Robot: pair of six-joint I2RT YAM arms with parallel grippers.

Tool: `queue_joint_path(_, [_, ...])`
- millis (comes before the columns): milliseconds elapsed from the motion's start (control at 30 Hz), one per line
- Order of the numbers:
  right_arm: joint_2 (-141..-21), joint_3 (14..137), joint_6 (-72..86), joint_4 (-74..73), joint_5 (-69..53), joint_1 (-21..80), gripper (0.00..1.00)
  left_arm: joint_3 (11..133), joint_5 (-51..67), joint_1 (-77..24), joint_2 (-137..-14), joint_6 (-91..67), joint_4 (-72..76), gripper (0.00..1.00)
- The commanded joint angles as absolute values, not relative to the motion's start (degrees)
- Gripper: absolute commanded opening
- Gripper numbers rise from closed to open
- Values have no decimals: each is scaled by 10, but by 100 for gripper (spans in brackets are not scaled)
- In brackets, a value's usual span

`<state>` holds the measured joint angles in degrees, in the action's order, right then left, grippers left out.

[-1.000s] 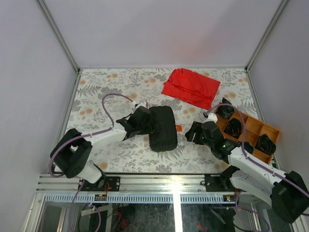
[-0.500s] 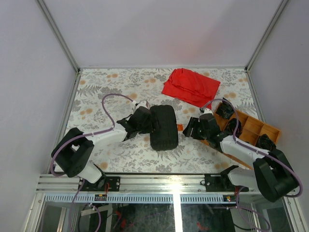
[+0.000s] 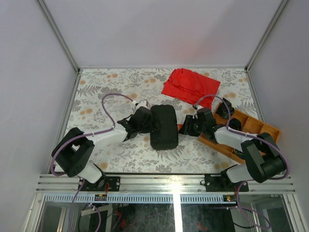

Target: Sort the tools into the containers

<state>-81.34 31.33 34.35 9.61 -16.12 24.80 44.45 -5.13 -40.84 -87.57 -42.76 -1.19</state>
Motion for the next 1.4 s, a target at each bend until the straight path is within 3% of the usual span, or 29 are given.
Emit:
queue_joint_path(0, [-826, 345, 338, 116, -207, 288, 51, 414, -105, -411, -885, -390, -147, 74])
queue_joint_path(267, [-845, 362, 352, 133, -208, 345, 53, 404, -127, -411, -848, -392, -180, 77])
queue_joint_path(633, [-760, 344, 310, 31, -30, 329, 64, 391, -130, -412, -860, -388, -178, 78])
queue_joint_path(1033, [-811, 339, 316, 120, -189, 247, 62, 385, -127, -411, -862, -391, -175, 77])
queue_joint_path(1367, [-867, 341, 369, 161, -239, 224, 53, 395, -125, -411, -861, -394, -179, 77])
